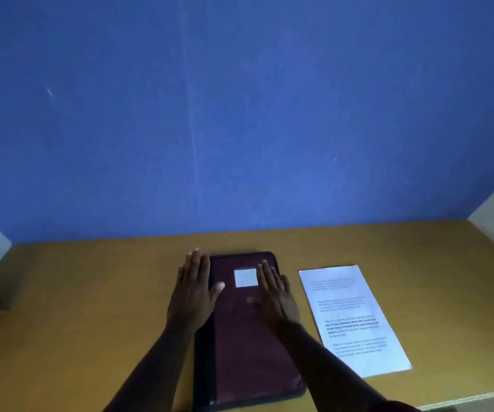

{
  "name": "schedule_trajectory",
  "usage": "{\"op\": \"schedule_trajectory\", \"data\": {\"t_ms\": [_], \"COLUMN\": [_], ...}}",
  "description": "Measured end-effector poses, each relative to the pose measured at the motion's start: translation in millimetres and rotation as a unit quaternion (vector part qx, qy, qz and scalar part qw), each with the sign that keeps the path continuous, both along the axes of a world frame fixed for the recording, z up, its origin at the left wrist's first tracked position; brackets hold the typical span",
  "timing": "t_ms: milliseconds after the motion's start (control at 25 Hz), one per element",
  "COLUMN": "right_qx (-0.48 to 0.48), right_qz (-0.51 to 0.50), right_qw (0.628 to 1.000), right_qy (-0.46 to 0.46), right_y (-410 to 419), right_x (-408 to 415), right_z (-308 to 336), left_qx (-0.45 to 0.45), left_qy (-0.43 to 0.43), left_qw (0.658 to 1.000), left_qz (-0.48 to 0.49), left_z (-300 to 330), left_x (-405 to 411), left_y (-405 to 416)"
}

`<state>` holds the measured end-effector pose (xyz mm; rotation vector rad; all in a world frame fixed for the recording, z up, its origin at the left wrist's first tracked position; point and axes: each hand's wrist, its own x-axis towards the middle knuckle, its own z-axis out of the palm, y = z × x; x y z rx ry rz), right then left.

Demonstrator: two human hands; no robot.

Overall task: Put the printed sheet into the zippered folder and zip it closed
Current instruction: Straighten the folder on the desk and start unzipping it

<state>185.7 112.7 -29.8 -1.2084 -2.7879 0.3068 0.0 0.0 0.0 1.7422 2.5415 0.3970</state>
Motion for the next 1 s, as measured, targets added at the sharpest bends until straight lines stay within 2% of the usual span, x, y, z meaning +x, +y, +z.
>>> {"op": "schedule_trajectory", "data": {"t_ms": [240,680,1000], "right_qx": [-0.049,-0.097,-0.047], "right_qz": [0.017,0.068,0.050], "right_qw": [0.998,0.990,0.997], "right_qy": [-0.044,-0.072,-0.042], "right_y": [17,46,54], "right_x": [-10,-45,-63], "right_z": [-40,-71,-72], "left_qx": [-0.104,-0.194,-0.223], "left_qy": [-0.039,-0.181,-0.254], "left_qw": [0.992,0.950,0.911], "left_qz": [0.061,0.164,0.238], "left_z": [-52,-79,-88], "left_x": [-5,-20,-36], "left_y": [9,37,58]}}
